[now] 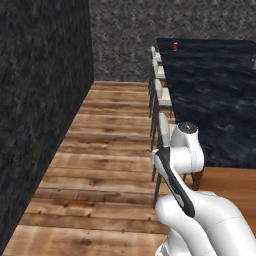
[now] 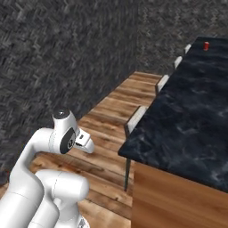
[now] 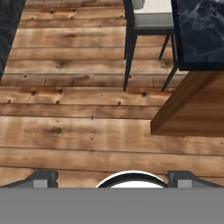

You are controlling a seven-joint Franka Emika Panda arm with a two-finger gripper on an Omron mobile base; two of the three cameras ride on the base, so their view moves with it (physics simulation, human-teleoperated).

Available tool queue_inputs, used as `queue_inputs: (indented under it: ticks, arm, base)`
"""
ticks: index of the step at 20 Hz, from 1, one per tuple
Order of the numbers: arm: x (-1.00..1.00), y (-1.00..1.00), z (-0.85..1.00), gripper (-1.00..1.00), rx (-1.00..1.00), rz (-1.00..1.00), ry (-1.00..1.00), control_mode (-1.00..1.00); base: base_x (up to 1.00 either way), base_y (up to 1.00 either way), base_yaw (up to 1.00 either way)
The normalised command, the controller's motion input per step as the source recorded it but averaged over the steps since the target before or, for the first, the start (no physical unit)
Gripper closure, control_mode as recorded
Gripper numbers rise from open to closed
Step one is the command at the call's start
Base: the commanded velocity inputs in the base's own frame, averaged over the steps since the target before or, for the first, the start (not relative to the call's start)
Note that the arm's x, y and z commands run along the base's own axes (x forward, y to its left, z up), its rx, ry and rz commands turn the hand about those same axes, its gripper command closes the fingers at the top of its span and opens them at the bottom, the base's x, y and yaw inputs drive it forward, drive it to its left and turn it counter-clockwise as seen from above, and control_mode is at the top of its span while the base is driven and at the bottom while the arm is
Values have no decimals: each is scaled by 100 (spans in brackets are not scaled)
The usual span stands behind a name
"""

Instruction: Four empty soda cans are scattered around the kitchen. Gather all the cans and cluster them next to the stove for recycling.

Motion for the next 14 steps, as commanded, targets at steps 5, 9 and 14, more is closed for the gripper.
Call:
queue_inputs:
  ticks: [5,9,14]
  arm:
    - [0,0,0,-100,0,0,0,100]
    - [0,0,0,-100,0,0,0,100]
    - [0,0,0,-100,0,0,0,100]
  base:
    - [2,73,-1]
    - [2,72,-2]
    - [5,69,-3]
